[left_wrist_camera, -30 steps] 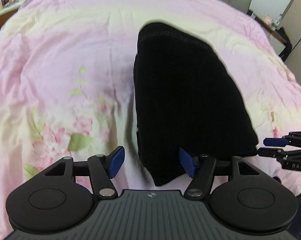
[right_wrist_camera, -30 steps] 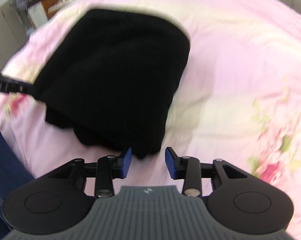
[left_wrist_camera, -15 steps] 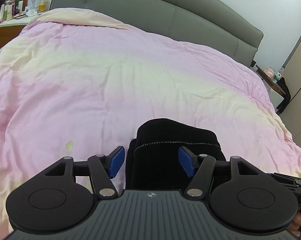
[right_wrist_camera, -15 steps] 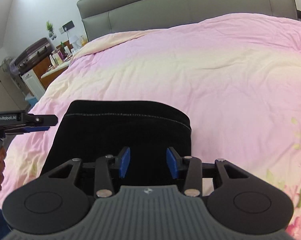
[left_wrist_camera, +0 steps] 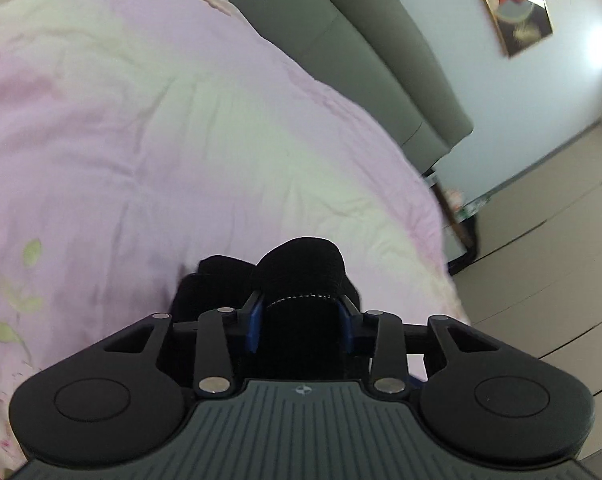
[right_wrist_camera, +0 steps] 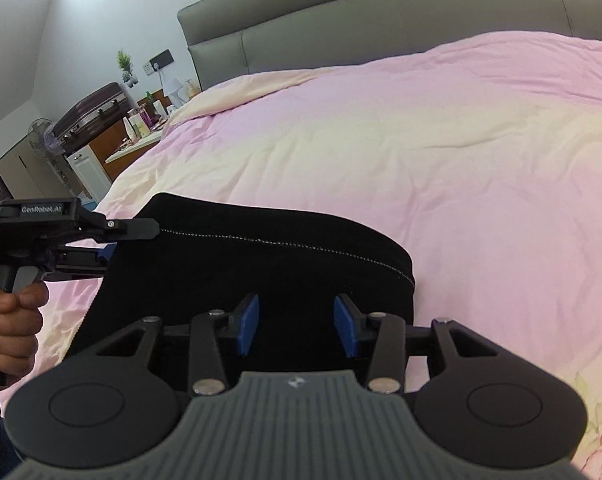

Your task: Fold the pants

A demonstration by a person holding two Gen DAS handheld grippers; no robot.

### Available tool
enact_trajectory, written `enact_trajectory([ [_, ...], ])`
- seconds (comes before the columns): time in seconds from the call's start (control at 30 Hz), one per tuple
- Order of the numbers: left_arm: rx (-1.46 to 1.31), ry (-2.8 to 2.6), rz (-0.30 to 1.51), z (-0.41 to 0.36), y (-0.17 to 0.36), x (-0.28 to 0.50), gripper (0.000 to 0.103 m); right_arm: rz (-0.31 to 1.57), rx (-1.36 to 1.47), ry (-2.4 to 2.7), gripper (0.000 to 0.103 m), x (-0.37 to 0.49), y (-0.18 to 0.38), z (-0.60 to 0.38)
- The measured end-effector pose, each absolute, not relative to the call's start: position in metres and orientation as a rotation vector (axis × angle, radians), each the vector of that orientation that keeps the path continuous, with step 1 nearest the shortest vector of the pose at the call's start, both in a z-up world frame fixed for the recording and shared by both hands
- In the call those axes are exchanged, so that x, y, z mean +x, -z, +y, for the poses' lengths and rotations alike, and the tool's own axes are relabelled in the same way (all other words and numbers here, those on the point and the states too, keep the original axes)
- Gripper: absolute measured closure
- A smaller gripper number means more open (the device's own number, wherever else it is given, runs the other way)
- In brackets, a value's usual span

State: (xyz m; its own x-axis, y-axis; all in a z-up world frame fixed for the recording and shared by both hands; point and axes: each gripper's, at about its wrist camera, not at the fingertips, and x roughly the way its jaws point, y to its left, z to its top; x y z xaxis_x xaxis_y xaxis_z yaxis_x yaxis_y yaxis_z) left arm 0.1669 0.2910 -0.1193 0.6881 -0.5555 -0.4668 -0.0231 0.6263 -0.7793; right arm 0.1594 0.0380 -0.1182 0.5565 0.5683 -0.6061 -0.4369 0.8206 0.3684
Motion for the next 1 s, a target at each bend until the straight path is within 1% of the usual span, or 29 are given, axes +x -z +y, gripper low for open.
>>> enact_trajectory([
  [0.07,-0.902,0.307,0.778,0.302,0.127,0.165,0.063,0.741,0.184,-0.617,0.064,0.161,0.114,0.041],
  [0.17,-0.810,0.183,0.852,0.304,0.141,0.167,0.063,0.703,0.190,-0.626,0.064,0.168,0.110,0.050],
  [0.27,-0.773,0.159,0.868,0.302,0.148,0.170,0.061,0.707,0.161,-0.607,0.064,0.178,0.114,0.065],
  [0.47,-0.594,0.103,0.880,0.283,0.151,0.174,0.058,0.765,0.125,-0.538,0.063,0.193,0.150,0.094],
  [0.5,-0.578,0.100,0.887,0.281,0.153,0.175,0.056,0.769,0.102,-0.524,0.063,0.193,0.158,0.099],
  [0.57,-0.586,0.095,0.901,0.279,0.160,0.175,0.053,0.769,0.043,-0.502,0.063,0.190,0.167,0.106],
  [0.63,-0.597,0.095,0.899,0.280,0.161,0.174,0.052,0.771,0.063,-0.502,0.063,0.192,0.168,0.102],
  [0.73,-0.616,0.105,0.861,0.283,0.154,0.167,0.053,0.759,0.107,-0.509,0.063,0.188,0.157,0.094],
  [0.83,-0.608,0.096,0.836,0.284,0.138,0.156,0.057,0.717,0.120,-0.531,0.063,0.163,0.144,0.084],
  [0.87,-0.591,0.091,0.826,0.282,0.130,0.151,0.059,0.707,0.107,-0.538,0.064,0.155,0.141,0.083],
  [1.0,-0.454,0.072,0.800,0.264,0.102,0.126,0.059,0.682,0.036,-0.549,0.064,0.125,0.139,0.083],
])
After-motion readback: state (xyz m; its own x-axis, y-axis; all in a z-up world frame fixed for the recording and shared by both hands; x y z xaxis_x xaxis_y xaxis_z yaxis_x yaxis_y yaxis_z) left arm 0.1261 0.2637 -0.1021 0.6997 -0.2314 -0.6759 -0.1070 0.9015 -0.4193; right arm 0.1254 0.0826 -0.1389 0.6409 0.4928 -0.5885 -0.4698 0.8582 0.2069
